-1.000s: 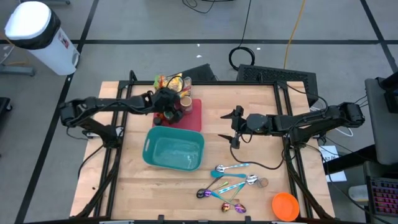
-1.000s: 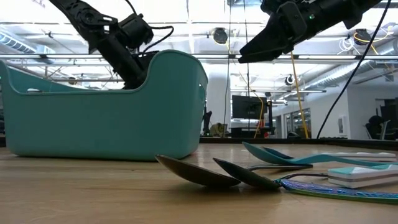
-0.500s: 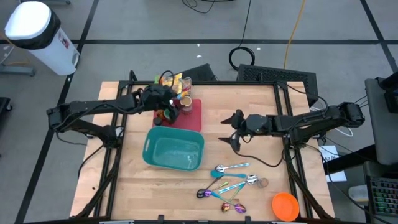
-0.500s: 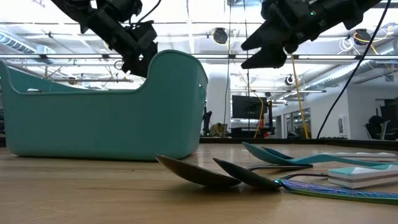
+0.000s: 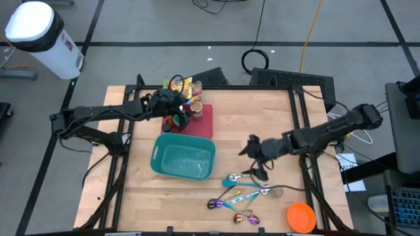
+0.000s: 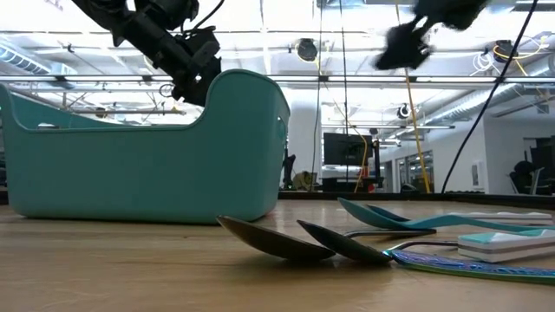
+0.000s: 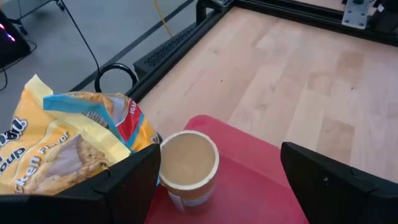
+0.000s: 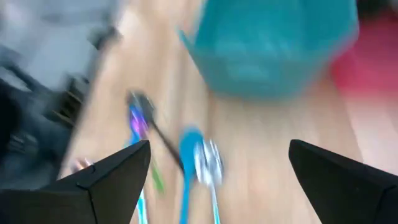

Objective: Pick & Place Food Item
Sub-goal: Put the brown seasoning bottle into the red bin

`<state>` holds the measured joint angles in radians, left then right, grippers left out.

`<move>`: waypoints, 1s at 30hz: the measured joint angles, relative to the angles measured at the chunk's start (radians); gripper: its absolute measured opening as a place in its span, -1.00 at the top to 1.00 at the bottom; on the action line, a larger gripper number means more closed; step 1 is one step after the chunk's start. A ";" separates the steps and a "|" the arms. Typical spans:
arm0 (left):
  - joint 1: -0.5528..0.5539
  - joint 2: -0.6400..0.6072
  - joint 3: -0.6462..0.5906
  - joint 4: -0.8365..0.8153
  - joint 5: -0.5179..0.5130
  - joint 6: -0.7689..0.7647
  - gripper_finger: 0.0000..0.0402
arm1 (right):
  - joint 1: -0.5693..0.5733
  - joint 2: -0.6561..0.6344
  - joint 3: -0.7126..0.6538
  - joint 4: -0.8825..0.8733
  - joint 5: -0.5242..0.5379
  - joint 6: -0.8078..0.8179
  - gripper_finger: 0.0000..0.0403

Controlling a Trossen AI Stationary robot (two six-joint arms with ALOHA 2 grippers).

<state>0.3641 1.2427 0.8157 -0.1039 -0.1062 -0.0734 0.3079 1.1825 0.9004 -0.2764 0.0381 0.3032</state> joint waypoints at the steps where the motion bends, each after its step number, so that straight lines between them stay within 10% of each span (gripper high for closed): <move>1: 0.000 0.000 0.000 0.000 0.000 0.000 -0.67 | 0.033 0.010 0.045 -0.118 0.056 0.049 -0.87; 5: 0.000 0.000 0.000 0.001 0.000 0.000 -0.67 | 0.175 0.050 0.168 -0.504 0.175 0.339 -0.86; 14: 0.000 0.000 0.000 0.003 0.000 -0.027 -0.67 | 0.416 0.151 0.198 -0.781 0.058 0.893 -0.71; 30: 0.000 0.000 0.000 0.003 0.001 -0.154 -0.67 | 0.573 0.349 0.197 -0.752 0.066 0.976 -0.66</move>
<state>0.3637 1.2427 0.8158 -0.1013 -0.1055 -0.2277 0.8810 1.5318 1.0973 -1.0287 0.1040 1.2793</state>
